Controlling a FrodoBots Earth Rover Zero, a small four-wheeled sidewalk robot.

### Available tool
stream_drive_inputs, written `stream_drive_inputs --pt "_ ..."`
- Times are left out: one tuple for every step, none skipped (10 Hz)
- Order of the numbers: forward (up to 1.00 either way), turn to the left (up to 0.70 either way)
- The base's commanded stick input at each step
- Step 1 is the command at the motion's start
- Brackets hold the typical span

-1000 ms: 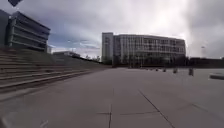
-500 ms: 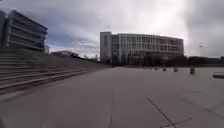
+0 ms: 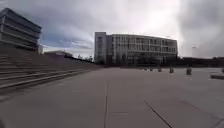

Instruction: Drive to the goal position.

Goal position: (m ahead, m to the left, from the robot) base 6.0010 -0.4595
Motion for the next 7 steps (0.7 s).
stream_drive_inputs --pt "0.70 0.00" --pt "0.70 0.00" --pt "0.70 0.00" --pt "0.70 0.00" --pt "0.70 0.00" --pt "0.70 0.00" --pt "0.70 0.00"
